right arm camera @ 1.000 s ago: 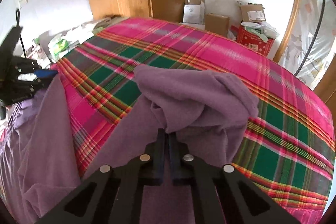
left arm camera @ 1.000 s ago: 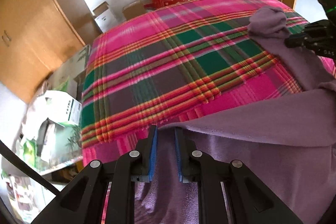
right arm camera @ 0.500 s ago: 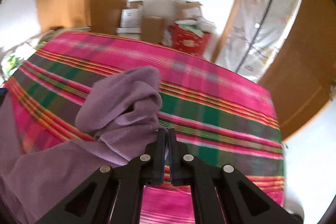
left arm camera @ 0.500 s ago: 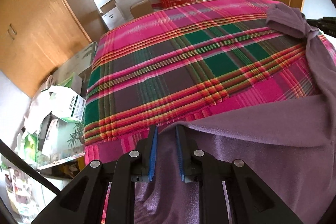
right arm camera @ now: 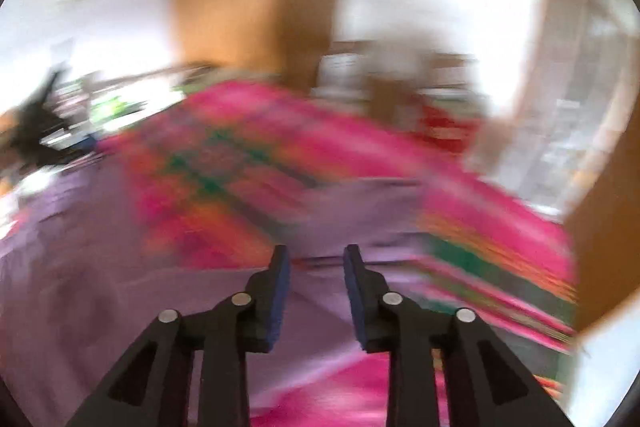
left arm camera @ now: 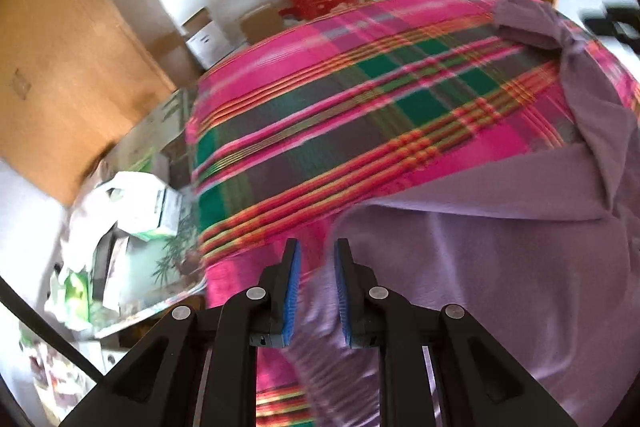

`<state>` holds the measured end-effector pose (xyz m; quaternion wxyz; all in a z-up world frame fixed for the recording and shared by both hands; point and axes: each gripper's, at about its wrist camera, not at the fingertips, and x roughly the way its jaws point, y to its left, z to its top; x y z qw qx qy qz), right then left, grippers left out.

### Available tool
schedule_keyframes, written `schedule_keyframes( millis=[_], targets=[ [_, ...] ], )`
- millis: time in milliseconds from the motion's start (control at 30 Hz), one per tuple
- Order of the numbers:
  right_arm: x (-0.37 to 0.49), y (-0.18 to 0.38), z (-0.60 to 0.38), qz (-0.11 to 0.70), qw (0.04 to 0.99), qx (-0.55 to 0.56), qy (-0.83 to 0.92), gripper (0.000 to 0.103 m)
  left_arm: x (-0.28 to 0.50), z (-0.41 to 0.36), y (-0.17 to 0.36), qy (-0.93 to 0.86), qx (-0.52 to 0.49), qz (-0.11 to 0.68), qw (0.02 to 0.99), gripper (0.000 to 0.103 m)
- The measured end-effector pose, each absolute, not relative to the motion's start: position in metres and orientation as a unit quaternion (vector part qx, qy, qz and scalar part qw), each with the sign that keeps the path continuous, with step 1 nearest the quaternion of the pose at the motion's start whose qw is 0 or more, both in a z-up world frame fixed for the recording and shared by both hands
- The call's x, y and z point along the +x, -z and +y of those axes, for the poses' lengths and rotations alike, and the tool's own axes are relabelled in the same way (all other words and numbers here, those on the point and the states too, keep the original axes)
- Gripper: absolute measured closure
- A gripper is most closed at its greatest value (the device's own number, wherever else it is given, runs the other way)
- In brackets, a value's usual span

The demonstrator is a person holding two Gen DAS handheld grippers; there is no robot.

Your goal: Fold clothes

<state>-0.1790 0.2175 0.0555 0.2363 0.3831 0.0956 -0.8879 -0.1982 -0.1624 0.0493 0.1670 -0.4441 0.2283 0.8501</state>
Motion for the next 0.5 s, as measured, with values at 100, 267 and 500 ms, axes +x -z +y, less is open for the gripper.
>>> schedule_keyframes(
  millis=[100,267,500],
  targets=[
    [-0.173,-0.047,0.179,0.103,0.326,0.385,0.858,0.070,-0.204,-0.175,-0.047,-0.846,-0.466,0.197,0.167,0.084],
    [-0.179,-0.027,0.134,0.101,0.418,0.414,0.802,0.064,-0.197,-0.171,-0.033,-0.825,-0.489,0.213,0.188,0.084],
    [-0.174,-0.013,0.104,0.176,0.414,0.431,0.783,0.064,-0.196,-0.167,-0.026,-0.820,-0.487,0.234,0.187,0.084]
  ],
)
